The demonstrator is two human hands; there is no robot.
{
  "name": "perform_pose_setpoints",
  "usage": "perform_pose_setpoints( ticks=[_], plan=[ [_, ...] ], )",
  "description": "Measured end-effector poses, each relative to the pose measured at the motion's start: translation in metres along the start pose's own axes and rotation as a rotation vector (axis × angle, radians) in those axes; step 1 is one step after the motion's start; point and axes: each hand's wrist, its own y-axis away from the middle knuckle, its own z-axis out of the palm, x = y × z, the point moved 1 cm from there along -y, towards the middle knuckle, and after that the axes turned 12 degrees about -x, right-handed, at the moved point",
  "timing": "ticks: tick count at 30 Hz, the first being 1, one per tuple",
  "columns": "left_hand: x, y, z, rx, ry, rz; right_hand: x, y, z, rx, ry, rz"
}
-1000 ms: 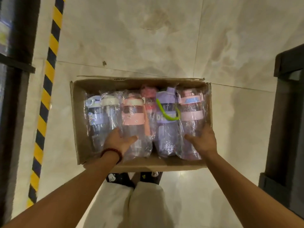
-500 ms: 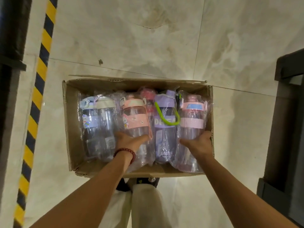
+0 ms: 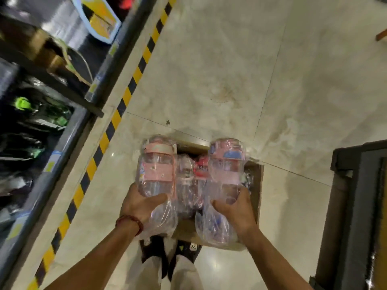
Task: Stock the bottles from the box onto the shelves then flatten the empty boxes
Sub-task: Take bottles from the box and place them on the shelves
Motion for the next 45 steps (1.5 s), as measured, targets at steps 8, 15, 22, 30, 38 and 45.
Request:
perform_pose_setpoints(
  ticks=[8,15,22,30,38,45],
  plan=[
    [0.063,0.107,-0.125,0.222,0.108,0.178,-0.146,0.052,0.072,-0.127,0.249,-0.26],
    [0.073,0.208,-0.248,0.452,0.234,0.357,-0.235,0.104,0.195,-0.328,0.424,-0.468],
    [0.036,0.289,-0.354,0.638,0.469,0.417,-0.298,0.168,0.335,-0.608,0.508,-0.618],
    [-0.011,0.337,-0.434,0.744,0.587,0.476,-0.327,0.217,0.456,-0.72,0.606,-0.689],
    [-0.042,0.343,-0.486,0.705,0.738,0.478,-0.345,0.229,0.547,-0.775,0.672,-0.702],
    [-0.026,0.328,-0.53,0.773,0.766,0.556,-0.385,0.217,0.606,-0.814,0.706,-0.751]
  ],
)
